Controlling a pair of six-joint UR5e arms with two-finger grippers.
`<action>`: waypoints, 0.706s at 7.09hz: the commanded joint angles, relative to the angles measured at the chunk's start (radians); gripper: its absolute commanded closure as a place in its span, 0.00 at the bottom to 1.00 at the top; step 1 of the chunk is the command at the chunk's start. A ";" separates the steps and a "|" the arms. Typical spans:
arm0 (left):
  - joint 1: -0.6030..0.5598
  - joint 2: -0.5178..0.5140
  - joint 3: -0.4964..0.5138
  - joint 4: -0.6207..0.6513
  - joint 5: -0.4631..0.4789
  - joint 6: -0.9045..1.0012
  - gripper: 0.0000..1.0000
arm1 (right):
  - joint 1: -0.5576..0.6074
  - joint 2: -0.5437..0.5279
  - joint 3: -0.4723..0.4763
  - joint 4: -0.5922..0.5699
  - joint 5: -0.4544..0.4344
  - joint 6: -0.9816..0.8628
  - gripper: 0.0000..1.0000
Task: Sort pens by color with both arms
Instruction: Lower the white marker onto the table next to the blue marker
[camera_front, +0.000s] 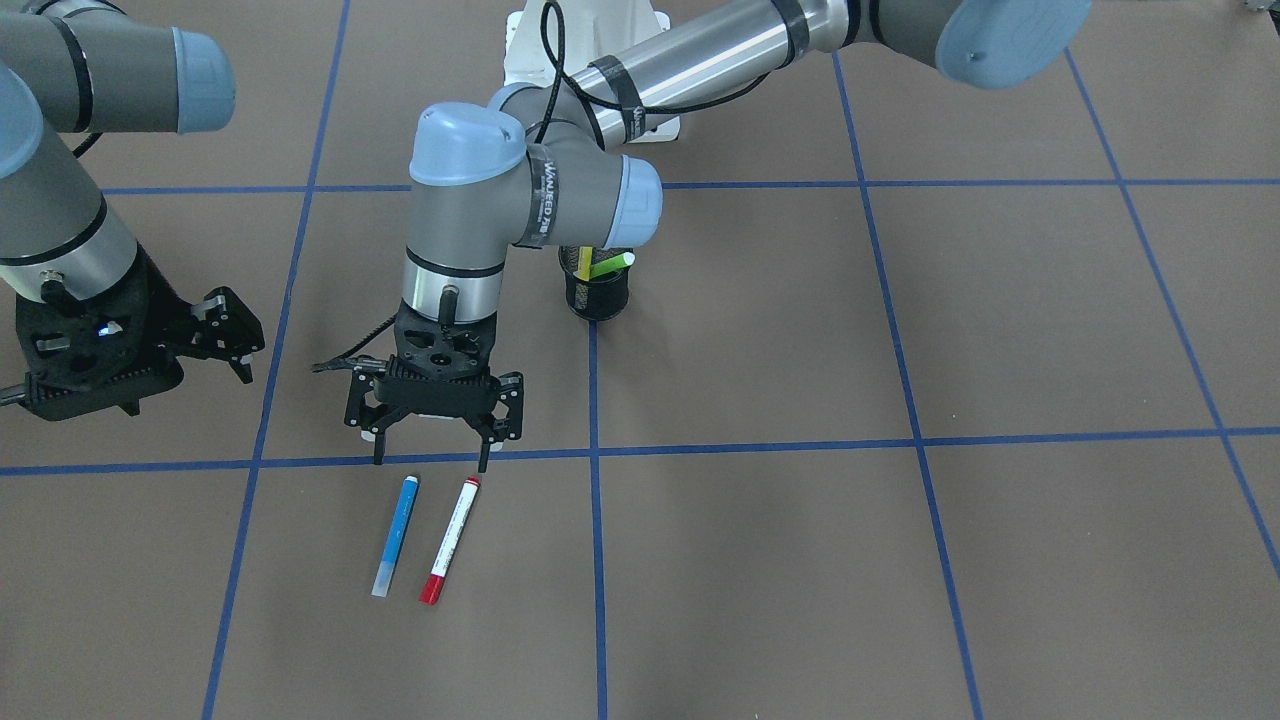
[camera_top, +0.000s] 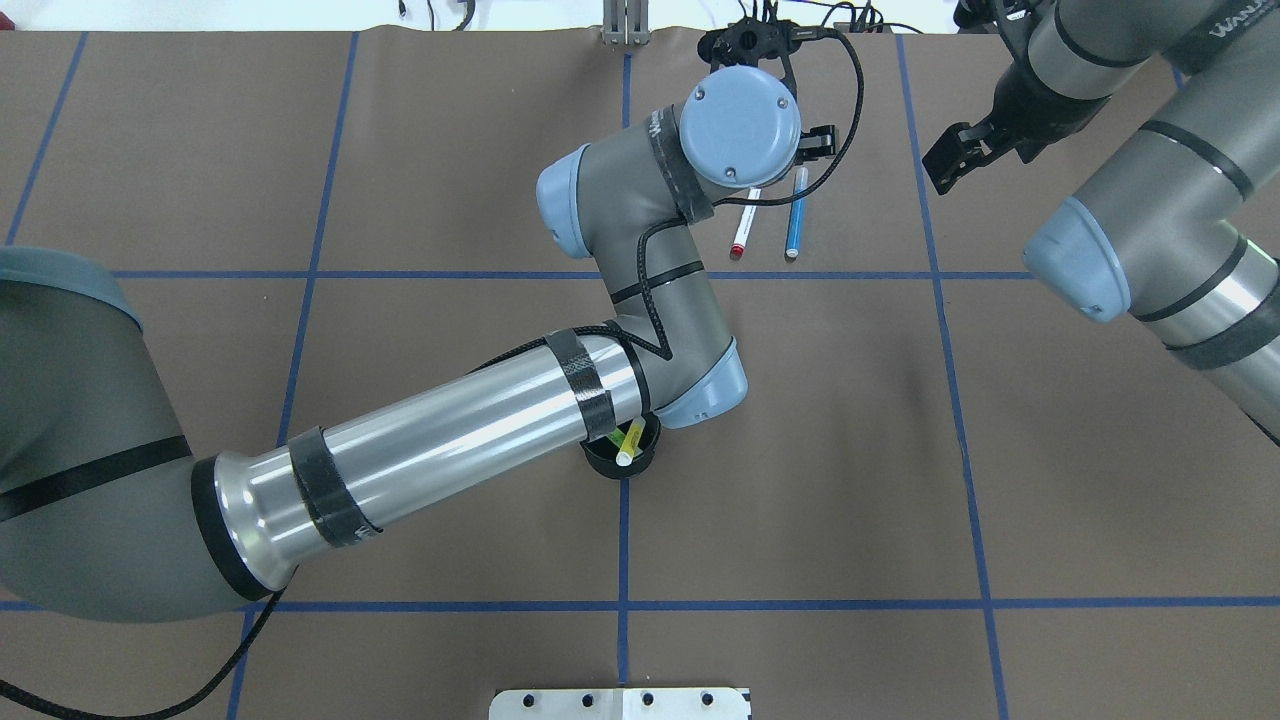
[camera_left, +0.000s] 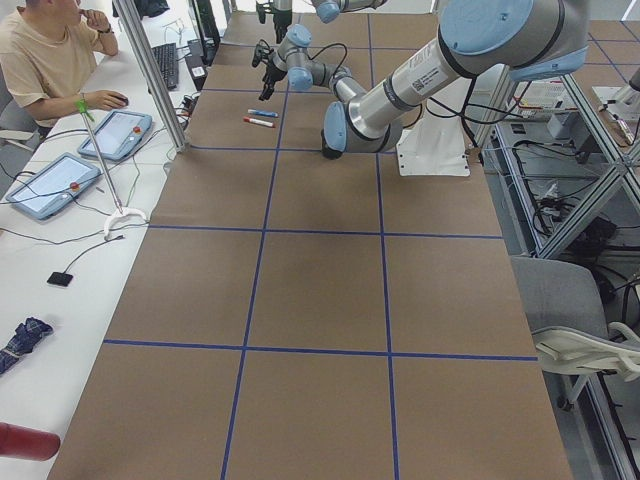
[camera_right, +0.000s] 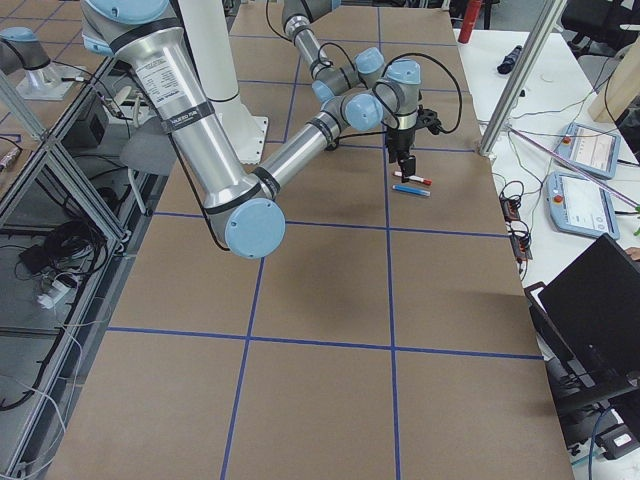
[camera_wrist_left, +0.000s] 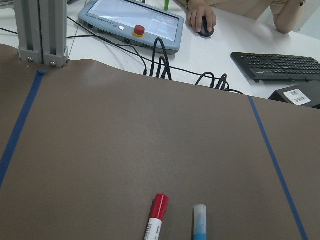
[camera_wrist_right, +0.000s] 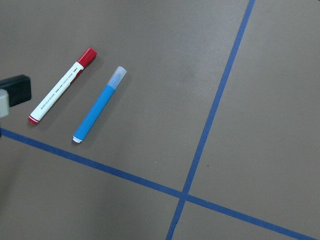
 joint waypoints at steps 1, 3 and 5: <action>-0.030 0.014 -0.165 0.286 -0.181 0.053 0.02 | 0.000 -0.001 0.000 0.000 -0.001 0.000 0.01; -0.047 0.223 -0.451 0.408 -0.307 0.138 0.02 | 0.000 -0.001 0.000 0.000 -0.001 0.000 0.01; -0.072 0.353 -0.575 0.452 -0.458 0.171 0.02 | 0.000 -0.001 0.000 0.000 -0.001 0.000 0.01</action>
